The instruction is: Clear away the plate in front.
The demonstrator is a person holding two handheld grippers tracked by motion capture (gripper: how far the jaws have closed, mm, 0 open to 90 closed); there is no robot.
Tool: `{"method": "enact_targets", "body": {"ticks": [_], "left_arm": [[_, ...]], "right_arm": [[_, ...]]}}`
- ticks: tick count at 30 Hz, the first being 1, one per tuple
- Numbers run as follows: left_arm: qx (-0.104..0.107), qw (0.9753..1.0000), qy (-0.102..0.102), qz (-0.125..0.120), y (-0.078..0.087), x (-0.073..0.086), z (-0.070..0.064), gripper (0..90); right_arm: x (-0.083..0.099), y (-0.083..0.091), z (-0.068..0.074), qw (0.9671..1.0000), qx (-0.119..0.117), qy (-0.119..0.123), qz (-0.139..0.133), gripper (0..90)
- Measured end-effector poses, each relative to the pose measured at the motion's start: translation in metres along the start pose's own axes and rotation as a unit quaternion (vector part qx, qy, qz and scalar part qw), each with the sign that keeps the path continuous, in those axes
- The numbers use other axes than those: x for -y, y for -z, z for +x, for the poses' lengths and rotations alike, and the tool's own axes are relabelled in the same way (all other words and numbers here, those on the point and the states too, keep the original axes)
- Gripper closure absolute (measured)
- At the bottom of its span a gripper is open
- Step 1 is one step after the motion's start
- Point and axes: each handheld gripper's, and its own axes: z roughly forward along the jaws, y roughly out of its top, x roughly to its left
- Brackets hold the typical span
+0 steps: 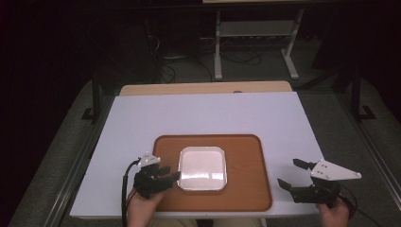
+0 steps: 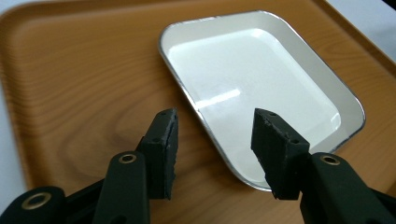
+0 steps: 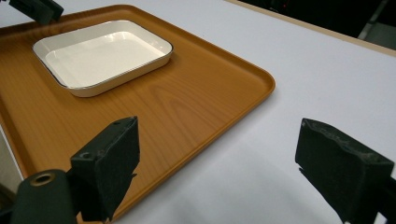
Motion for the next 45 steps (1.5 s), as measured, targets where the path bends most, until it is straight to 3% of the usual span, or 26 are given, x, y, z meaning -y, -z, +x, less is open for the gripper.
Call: {"method": "enact_targets", "body": {"ticks": [11, 24, 35, 42, 45], "left_arm": [[0.000, 0.9998, -0.001, -0.019, 0.011, 0.002, 0.021, 47.6], [0.002, 0.9988, -0.026, -0.042, 0.027, 0.000, 0.039, 45.3], [0.003, 0.9974, -0.048, -0.053, 0.038, -0.002, 0.046, 38.5], [-0.007, 0.9960, -0.061, -0.064, 0.046, 0.001, 0.049, 36.4], [-0.013, 0.9945, -0.078, -0.069, 0.050, 0.004, 0.054, 35.5]], "right_arm": [[0.001, -0.001, -0.001, 0.9999, 0.008, -0.007, 0.004, 13.0], [0.001, -0.001, -0.002, 0.9998, 0.016, -0.013, 0.009, 13.0], [0.001, -0.002, -0.003, 0.9997, 0.017, -0.014, 0.011, 13.0], [0.001, -0.003, -0.004, 0.9997, 0.017, -0.010, 0.014, 13.0], [0.001, -0.003, -0.003, 0.9997, 0.016, -0.007, 0.016, 13.0]]}}
